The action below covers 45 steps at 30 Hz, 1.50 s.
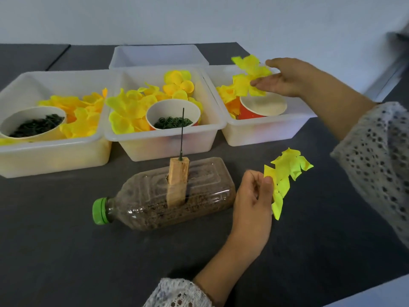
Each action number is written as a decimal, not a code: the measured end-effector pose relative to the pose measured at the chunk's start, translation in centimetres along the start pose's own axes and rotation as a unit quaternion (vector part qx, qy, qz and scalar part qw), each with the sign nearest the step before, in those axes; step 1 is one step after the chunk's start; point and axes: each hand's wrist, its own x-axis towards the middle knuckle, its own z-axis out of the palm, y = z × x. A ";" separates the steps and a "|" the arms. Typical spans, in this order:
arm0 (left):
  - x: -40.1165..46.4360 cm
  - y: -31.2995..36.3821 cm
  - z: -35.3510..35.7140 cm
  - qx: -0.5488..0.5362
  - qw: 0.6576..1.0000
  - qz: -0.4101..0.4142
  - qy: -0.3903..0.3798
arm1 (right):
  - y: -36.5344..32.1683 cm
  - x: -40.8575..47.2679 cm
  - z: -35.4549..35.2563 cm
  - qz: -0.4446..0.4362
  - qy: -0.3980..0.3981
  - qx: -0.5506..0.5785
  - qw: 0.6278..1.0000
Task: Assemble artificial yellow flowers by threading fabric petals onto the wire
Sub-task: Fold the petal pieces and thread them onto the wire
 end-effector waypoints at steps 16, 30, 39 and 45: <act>0.1 1.2 0.1 -0.099 0.994 -0.043 0.014 | 4.6 -12.6 -3.3 -0.001 -0.346 -0.540 0.767; -0.3 1.4 0.0 -0.089 0.991 -0.043 -0.094 | 0.0 -0.9 0.8 0.014 -0.019 -0.041 0.999; -0.4 1.5 0.2 -0.063 0.990 -0.060 -0.109 | 0.9 -5.2 1.4 -0.122 0.054 -0.361 0.923; -1.3 1.2 -0.2 0.014 0.987 -0.028 -0.161 | 3.7 -12.1 2.1 -0.155 -0.073 -0.376 0.911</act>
